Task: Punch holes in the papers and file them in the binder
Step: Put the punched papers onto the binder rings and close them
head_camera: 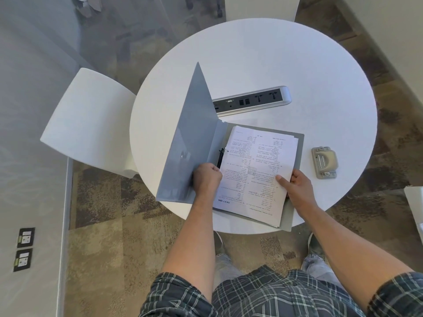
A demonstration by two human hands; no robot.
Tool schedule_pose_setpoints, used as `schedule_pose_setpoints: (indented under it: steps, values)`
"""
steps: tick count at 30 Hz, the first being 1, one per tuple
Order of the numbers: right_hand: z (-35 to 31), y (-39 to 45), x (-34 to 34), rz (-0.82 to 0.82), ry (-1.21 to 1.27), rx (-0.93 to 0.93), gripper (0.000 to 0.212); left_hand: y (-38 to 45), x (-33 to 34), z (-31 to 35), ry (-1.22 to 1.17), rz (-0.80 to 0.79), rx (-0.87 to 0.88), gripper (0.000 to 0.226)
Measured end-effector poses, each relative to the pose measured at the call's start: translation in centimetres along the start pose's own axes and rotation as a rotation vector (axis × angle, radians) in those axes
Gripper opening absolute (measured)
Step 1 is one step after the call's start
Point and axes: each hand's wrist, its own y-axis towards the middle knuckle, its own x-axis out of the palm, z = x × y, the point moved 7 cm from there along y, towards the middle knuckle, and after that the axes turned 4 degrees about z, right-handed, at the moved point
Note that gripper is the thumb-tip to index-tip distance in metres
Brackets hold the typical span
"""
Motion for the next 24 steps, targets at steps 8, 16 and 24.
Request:
schedule_pose_setpoints:
  steps: [8, 16, 24]
  values:
    - [-0.2, -0.1, 0.1, -0.016, -0.017, -0.004, 0.034, 0.7, 0.5, -0.1, -0.005, -0.04, -0.022, 0.016]
    - [-0.5, -0.3, 0.1, -0.028, -0.033, -0.024, 0.034, 1.6, 1.5, -1.0, -0.091, -0.106, -0.05, 0.016]
    - [-0.3, -0.2, 0.1, -0.043, -0.031, -0.012, 0.035, 2.0, 1.6, -0.9, -0.031, -0.095, -0.059, 0.02]
